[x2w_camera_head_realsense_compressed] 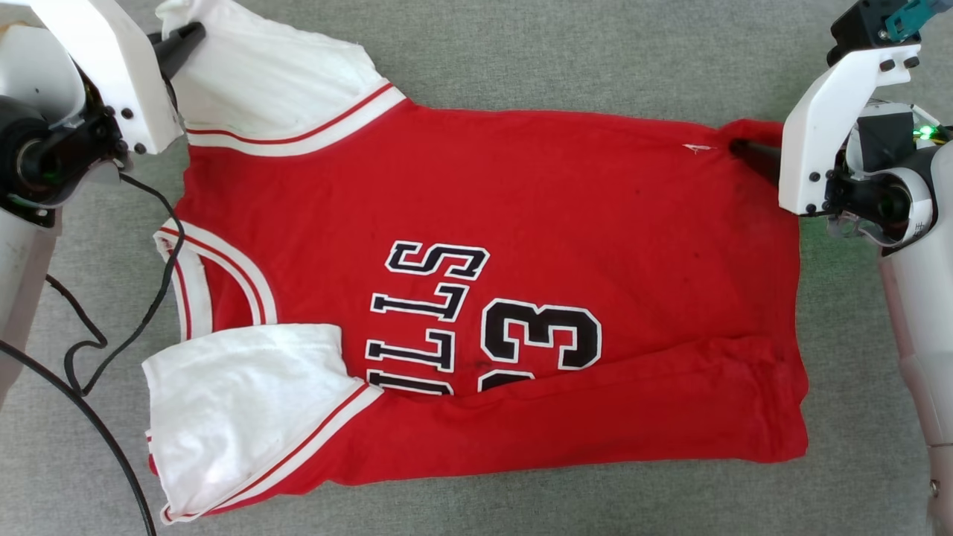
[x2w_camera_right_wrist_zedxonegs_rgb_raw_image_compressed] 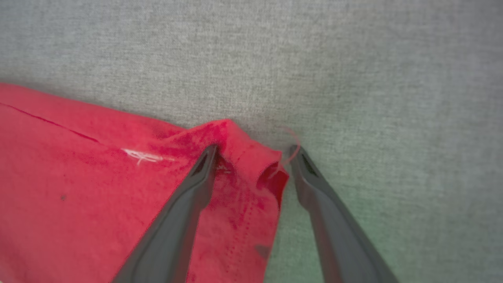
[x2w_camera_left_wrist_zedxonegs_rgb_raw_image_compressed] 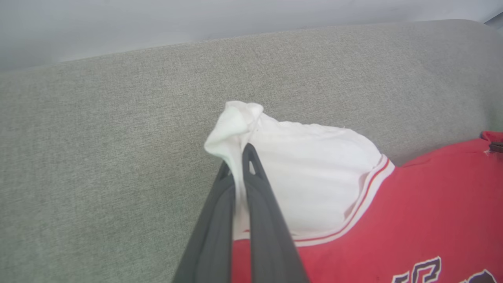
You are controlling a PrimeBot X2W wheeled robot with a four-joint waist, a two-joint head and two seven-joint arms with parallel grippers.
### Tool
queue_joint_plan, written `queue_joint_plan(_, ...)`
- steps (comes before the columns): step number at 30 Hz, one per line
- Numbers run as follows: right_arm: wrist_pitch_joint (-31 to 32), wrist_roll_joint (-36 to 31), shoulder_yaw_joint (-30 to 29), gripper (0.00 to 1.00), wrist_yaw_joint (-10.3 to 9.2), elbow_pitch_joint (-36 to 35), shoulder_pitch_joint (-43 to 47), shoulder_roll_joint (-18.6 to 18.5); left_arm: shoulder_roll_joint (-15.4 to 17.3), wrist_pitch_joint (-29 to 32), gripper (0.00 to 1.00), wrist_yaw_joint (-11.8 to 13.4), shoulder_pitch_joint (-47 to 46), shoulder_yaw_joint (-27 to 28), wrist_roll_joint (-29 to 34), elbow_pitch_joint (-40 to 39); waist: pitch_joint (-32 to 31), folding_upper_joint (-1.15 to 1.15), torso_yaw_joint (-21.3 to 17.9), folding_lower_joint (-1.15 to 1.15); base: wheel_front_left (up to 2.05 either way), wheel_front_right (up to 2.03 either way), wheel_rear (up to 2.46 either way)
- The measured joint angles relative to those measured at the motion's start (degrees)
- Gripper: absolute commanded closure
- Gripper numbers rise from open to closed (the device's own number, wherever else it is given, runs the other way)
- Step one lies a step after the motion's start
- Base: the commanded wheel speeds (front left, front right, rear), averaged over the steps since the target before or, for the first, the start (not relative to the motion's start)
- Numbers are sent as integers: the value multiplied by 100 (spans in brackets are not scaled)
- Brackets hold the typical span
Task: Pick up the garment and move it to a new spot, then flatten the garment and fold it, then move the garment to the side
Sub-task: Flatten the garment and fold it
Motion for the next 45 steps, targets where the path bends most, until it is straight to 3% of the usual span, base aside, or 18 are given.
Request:
queue_joint_plan(1, 52, 1, -1, 97, -1, 24, -24, 1, -4, -11, 100, -15, 14, -4, -1, 18, -8, 0, 13, 0, 0, 0, 0)
queue_joint_plan(2, 64, 1, -1, 100, -1, 34, -26, 2, -13, -23, 100, -19, 19, -3, -16, 33, -17, 0, 25, 0, 0, 0, 0)
queue_joint_plan(10, -599, -12, 71, 100, 1, -402, 155, -77, -48, -448, 100, -116, 336, 94, -149, 46, -272, 0, 93, 0, 0, 0, 0)
queue_joint_plan(16, -1011, 122, 16, 100, 1, -893, 777, -303, 164, -1004, 100, -107, 1074, 323, -256, -304, -653, 0, 131, 0, 0, 0, 0)
queue_joint_plan(26, -1459, 190, -168, 100, 2, -1382, 2118, -319, 366, -1801, 100, 325, 3173, 602, -580, -1214, -1339, 0, 212, 0, 0, 0, 0)
queue_joint_plan(38, -1981, 379, -425, 100, 1, -1406, 3714, -96, -43, -2250, 100, 632, 5432, 512, -1220, -1438, -1947, 0, 310, -1, 0, 0, 0)
queue_joint_plan(39, -2004, 377, -423, 71, 1, -1380, 3783, -70, -108, -2243, 100, 590, 5493, 466, -1241, -1389, -1962, 0, 302, -1, 0, 0, 0)
queue_joint_plan(40, -2045, 370, -430, 13, 1, -1346, 3844, -56, -190, -2318, 100, 587, 5528, 455, -1257, -1333, -1975, 0, 297, -1, 0, 0, 0)
queue_joint_plan(41, -2132, 370, -447, 0, 1, -1329, 3903, -26, -268, -2373, 61, 571, 5531, 445, -1259, -1255, -1990, 0, 295, -1, 0, 0, 0)
queue_joint_plan(42, -2183, 370, -443, 0, 1, -1307, 3951, 7, -325, -2358, 7, 521, 5531, 399, -1270, -1207, -2007, 0, 293, -1, 0, 0, 0)
queue_joint_plan(43, -2245, 371, -433, 0, 1, -1288, 4005, 42, -396, -2387, 0, 489, 5531, 365, -1268, -1159, -2024, 0, 293, -1, 0, 0, 0)
queue_joint_plan(45, -2506, 375, -458, 0, 1, -1294, 4121, 103, -504, -2552, 0, 439, 5521, 352, -1212, -1080, -2056, 0, 298, -1, 0, 0, 0)
